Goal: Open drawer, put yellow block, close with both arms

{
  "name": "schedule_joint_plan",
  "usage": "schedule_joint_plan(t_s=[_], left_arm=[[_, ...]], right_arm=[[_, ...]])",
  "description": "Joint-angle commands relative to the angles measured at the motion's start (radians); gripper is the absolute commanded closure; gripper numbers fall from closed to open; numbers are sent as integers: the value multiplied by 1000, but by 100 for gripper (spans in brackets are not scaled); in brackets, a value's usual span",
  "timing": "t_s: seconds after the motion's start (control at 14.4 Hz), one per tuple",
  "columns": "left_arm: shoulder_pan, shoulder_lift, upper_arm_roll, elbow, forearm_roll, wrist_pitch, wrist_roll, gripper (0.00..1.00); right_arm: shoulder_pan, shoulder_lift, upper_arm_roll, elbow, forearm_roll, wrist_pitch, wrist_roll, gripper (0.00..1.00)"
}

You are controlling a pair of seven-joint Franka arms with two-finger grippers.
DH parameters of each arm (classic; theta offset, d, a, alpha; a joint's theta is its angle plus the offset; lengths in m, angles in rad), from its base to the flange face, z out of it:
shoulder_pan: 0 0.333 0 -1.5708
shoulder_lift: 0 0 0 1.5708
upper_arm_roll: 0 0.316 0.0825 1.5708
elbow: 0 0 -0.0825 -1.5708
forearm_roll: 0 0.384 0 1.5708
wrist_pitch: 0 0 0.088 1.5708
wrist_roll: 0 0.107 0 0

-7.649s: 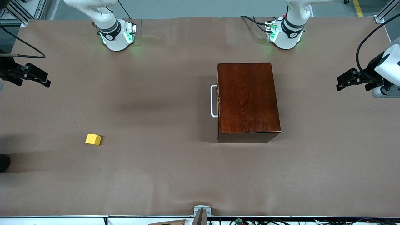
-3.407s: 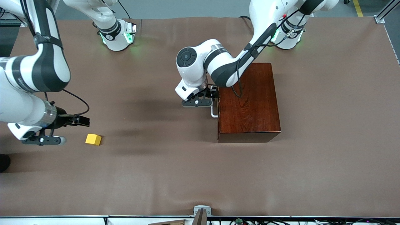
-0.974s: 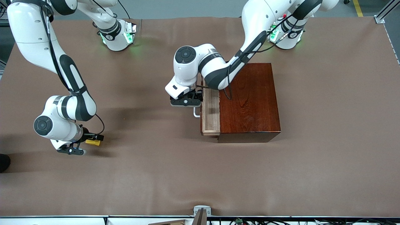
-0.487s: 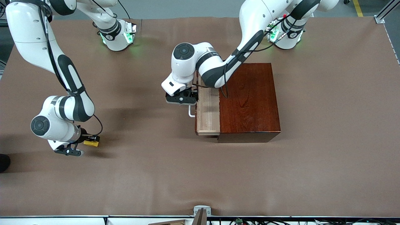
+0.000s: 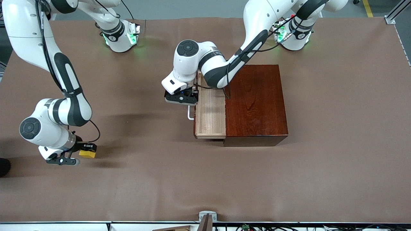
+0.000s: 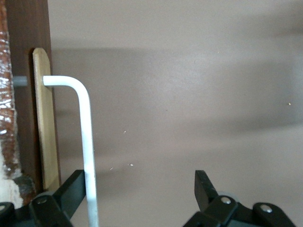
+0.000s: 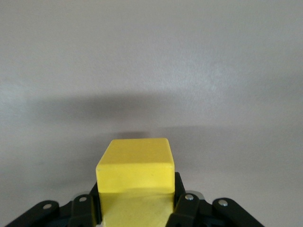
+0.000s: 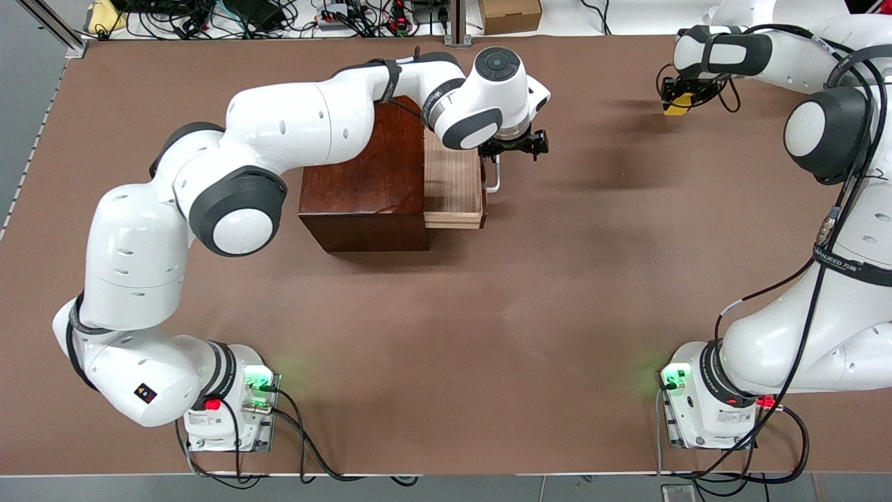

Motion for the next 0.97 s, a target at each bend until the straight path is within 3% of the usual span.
schedule_joint_plan(t_s=[0.0,0.42,0.7,0.9], left_arm=[[-26,50,-12,51,-24,72,-16,0],[-49,61,-14,86,-39,92,-8,0],[-44,42,-15,91,-125,92,-11,0],[-15,3,-14,92,-168,-12,-14,0]], right_arm=[[-2,-40,16,21,-7,-79,-10,100],[51,-45,20,211,-4,-375,-10,100],[77,-55,20,268,3,-440,-9,100],[89,-87,43,269,6,-460,-23,100]])
